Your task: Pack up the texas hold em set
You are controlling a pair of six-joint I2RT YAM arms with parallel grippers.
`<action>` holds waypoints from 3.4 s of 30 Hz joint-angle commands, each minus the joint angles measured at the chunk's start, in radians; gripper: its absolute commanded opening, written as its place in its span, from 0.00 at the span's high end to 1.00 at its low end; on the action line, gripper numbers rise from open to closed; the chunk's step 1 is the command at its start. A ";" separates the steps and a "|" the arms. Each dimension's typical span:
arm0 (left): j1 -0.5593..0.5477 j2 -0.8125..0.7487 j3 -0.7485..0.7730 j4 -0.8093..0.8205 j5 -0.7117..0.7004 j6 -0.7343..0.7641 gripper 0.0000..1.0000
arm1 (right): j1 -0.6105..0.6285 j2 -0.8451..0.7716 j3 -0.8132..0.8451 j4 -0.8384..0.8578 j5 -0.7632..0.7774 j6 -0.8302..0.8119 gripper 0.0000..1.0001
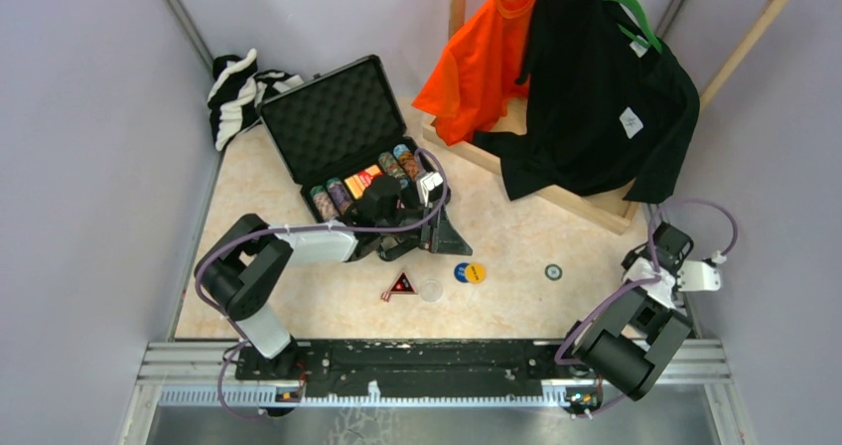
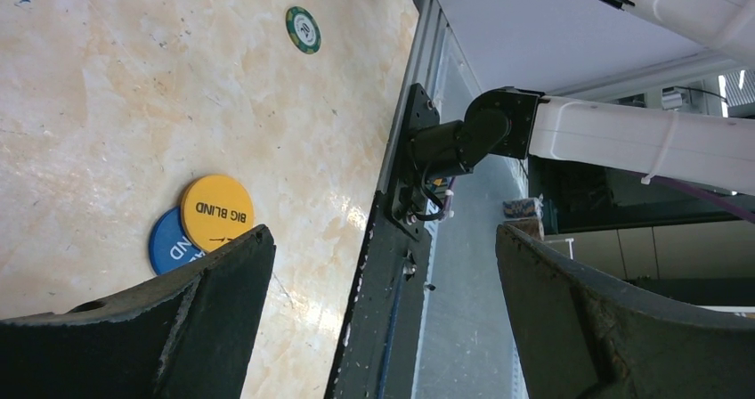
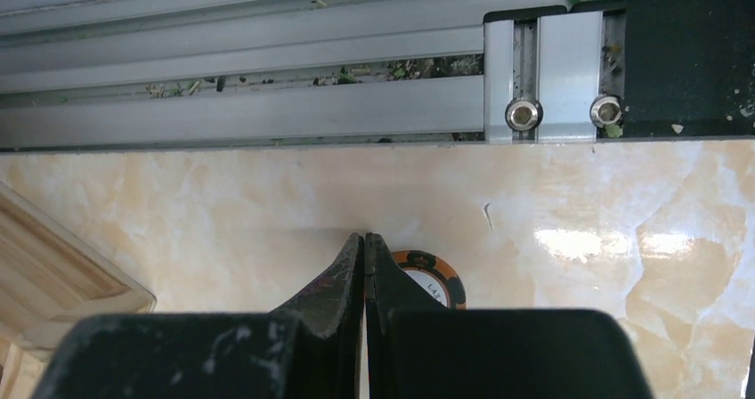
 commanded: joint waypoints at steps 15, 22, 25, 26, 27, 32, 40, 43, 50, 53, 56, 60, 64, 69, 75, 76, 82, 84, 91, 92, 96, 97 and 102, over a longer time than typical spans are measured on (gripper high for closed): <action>0.003 0.027 0.067 -0.019 -0.082 0.150 0.02 | 0.083 -0.514 -0.035 0.019 -0.160 -0.207 0.73; -0.095 0.278 0.383 -0.156 -0.177 0.228 0.06 | 0.241 -0.762 0.063 -0.057 -0.338 -0.092 0.60; -0.142 0.411 0.604 -0.221 -0.178 0.264 0.11 | 0.312 -0.794 0.146 -0.087 -0.427 -0.083 0.60; -0.156 0.454 0.672 -0.235 -0.180 0.266 0.13 | 0.328 -0.814 0.179 -0.107 -0.429 -0.094 0.61; -0.173 0.498 0.735 -0.255 -0.181 0.275 0.14 | 0.347 -0.832 0.213 -0.115 -0.433 -0.103 0.61; -0.282 0.682 1.002 -0.396 -0.243 0.416 0.16 | 0.407 -0.908 0.273 -0.161 -0.500 -0.107 0.76; -0.391 0.892 1.319 -0.513 -0.189 0.474 0.16 | 0.429 -0.990 0.189 -0.277 -0.344 -0.187 1.00; -0.382 0.738 1.098 -0.395 -0.276 0.491 0.16 | 0.430 -0.963 0.178 -0.271 -0.354 -0.182 0.93; -0.161 0.456 0.698 -0.377 -0.422 0.510 0.07 | 0.430 -0.814 0.221 -0.296 -0.394 -0.212 0.38; -0.020 0.380 0.620 -0.341 -0.399 0.481 0.06 | 0.430 -0.727 0.255 -0.363 -0.457 -0.250 0.35; 0.057 0.303 0.642 -0.363 -0.398 0.526 0.06 | 0.430 -0.637 0.273 -0.477 -0.505 -0.317 0.33; 0.133 0.325 0.783 -0.443 -0.258 0.495 0.04 | 0.431 -0.565 0.186 -0.507 -0.515 -0.398 0.33; 0.202 0.336 0.813 -0.348 -0.235 0.464 0.04 | 0.486 -0.392 0.203 -0.480 -0.518 -0.451 0.33; 0.248 0.273 0.837 -0.454 -0.224 0.501 0.02 | 0.779 -0.177 0.243 -0.470 -0.269 -0.419 0.32; 0.271 0.200 0.821 -0.600 -0.343 0.576 0.00 | 0.949 0.013 0.198 -0.383 -0.181 -0.369 0.31; 0.271 0.199 0.815 -0.608 -0.353 0.579 0.00 | 0.960 0.038 0.201 -0.376 -0.166 -0.364 0.31; 0.271 0.207 0.784 -0.608 -0.350 0.558 0.00 | 0.969 0.129 0.247 -0.367 -0.097 -0.393 0.35; 0.274 0.206 0.774 -0.606 -0.351 0.551 0.00 | 0.969 0.141 0.253 -0.366 -0.075 -0.400 0.38; 0.280 0.215 0.748 -0.570 -0.337 0.530 0.00 | 0.988 0.151 0.243 -0.345 -0.091 -0.392 0.44; 0.280 0.216 0.746 -0.567 -0.335 0.529 0.00 | 0.993 0.153 0.243 -0.345 -0.091 -0.388 0.44; 0.282 0.221 0.740 -0.555 -0.330 0.524 0.00 | 1.028 0.158 0.245 -0.341 -0.091 -0.378 0.37; 0.282 0.222 0.737 -0.551 -0.328 0.519 0.00 | 1.032 0.162 0.246 -0.337 -0.096 -0.372 0.37; 0.284 0.230 0.733 -0.536 -0.311 0.506 0.00 | 1.045 0.168 0.237 -0.324 -0.108 -0.359 0.43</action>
